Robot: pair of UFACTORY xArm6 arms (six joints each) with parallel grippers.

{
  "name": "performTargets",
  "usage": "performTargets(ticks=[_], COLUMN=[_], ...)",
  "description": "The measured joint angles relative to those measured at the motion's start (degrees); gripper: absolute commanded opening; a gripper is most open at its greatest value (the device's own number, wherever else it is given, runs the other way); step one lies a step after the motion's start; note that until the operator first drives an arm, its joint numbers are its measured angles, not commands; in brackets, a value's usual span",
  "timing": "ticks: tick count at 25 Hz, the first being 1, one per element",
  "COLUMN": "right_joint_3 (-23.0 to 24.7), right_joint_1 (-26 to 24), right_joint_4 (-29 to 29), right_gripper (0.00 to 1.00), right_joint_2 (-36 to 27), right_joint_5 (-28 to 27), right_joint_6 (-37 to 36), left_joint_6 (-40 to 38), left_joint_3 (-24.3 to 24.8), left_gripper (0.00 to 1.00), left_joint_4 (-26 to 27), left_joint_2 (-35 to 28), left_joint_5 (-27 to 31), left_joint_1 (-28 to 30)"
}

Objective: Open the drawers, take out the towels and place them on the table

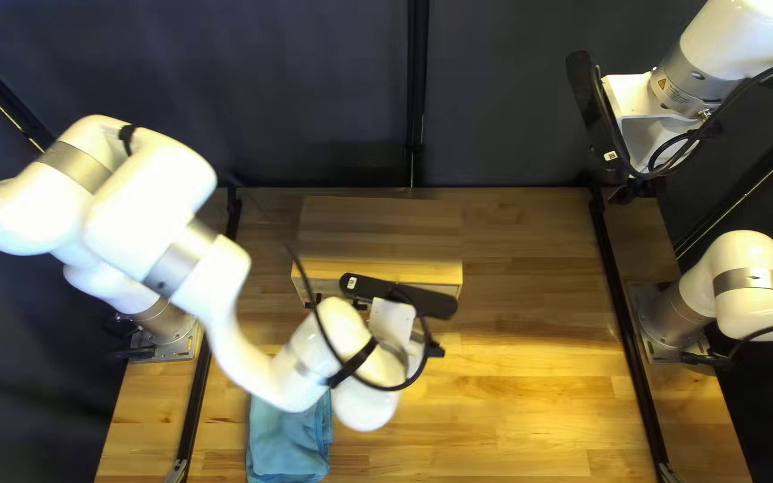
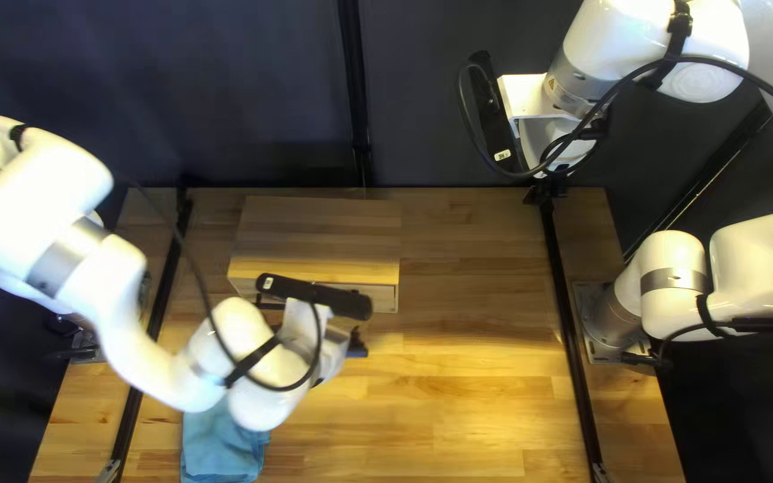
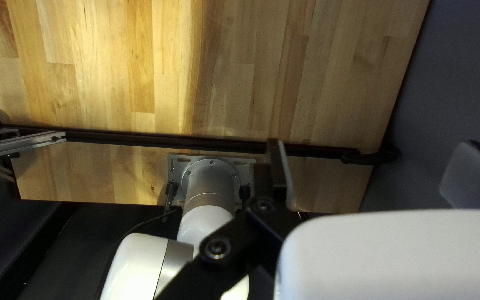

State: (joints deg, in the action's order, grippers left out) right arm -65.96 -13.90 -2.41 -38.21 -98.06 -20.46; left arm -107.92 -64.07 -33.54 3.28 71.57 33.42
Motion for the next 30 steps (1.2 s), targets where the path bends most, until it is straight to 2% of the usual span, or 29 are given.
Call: performTargets(ticks=[8, 16, 18, 21, 30], right_joint_3=[0.0, 0.0, 0.0, 0.0, 0.0], right_joint_1=[0.0, 0.0, 0.0, 0.0, 0.0], right_joint_4=[0.0, 0.0, 0.0, 0.0, 0.0], right_gripper=[1.00, 1.00, 1.00, 1.00, 1.00], right_joint_2=[0.0, 0.0, 0.0, 0.0, 0.0], right_joint_5=[0.0, 0.0, 0.0, 0.0, 0.0], right_joint_6=[0.0, 0.0, 0.0, 0.0, 0.0], left_joint_6=[28.7, 63.9, 70.6, 73.8, 74.1], left_joint_3=[5.5, 8.8, 9.6, 10.1, 10.1], left_gripper=[1.00, 1.00, 1.00, 1.00, 1.00], left_joint_4=[10.3, 25.0, 28.5, 30.5, 30.6], left_joint_2=[-11.2, -23.0, -25.9, -27.4, -27.5], left_joint_5=[-2.3, -1.0, -0.4, 0.0, 0.1], left_joint_1=[-1.2, -7.2, -8.7, -9.5, -9.5])
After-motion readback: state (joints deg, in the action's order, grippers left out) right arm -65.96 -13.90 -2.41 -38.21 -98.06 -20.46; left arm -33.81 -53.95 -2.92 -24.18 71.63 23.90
